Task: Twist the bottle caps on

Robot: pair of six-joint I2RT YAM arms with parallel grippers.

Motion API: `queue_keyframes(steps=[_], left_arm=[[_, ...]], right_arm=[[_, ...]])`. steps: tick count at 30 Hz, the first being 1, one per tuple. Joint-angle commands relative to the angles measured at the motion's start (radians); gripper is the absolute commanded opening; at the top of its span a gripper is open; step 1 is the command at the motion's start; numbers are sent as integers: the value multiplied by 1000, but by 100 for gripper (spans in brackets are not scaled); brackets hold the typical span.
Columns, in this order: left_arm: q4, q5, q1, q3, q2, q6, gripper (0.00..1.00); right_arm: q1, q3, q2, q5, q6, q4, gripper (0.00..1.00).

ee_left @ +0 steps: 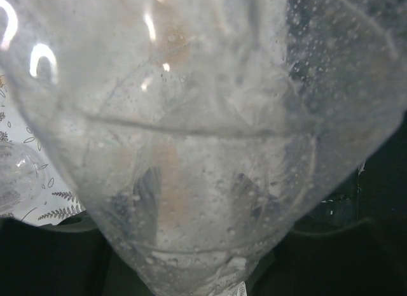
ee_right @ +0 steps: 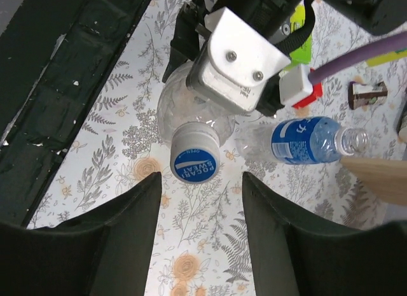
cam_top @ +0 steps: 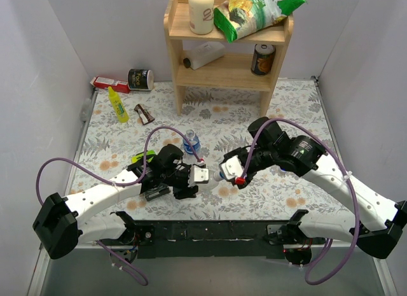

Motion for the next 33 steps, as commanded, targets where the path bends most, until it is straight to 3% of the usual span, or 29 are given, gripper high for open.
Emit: queue_keyframes(steps=[1,12,20,26,30,33], left_arm=[[-15,35,1,40,-3,17,0],[-7,33,1,41,-5,22,0],[-7,33,1,37,-8,36,0],[5,33,2,28,-14,34,0],[35,-22,1,17,-24,22,0],[138,-135,-1,31,-32,-93,0]], right_arm=[[51,26,0,9,-55,32,59],[143,26,21,47,-105,-23,40],[144,-20,6,153,-112,40,47],[144,1,21,167,-86,20,34],[143,27,59,202,15,30,15],[111,84,165,176,312,17,8]])
